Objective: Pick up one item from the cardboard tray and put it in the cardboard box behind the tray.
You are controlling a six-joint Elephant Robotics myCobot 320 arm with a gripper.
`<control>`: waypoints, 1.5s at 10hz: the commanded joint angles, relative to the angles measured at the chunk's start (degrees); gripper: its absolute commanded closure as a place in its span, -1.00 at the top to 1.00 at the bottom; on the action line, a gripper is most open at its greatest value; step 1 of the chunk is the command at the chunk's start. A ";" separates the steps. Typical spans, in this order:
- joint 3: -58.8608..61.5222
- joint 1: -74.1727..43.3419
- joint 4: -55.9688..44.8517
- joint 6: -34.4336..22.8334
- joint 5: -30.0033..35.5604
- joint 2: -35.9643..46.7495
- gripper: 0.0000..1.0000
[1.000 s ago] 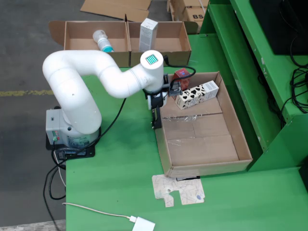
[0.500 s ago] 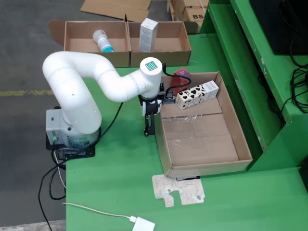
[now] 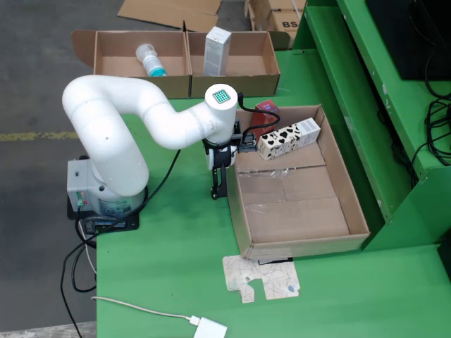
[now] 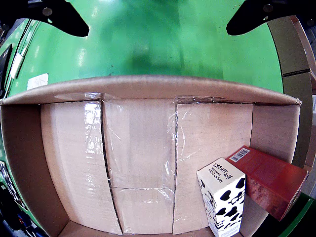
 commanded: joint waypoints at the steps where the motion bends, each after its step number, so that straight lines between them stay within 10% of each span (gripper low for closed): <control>1: 1.30 -0.34 0.66 0.16 0.28 1.03 1.00; 13: 1.30 -0.34 0.66 0.16 0.28 1.03 1.00; 15: 4.60 6.31 -9.18 4.37 -2.53 10.93 1.00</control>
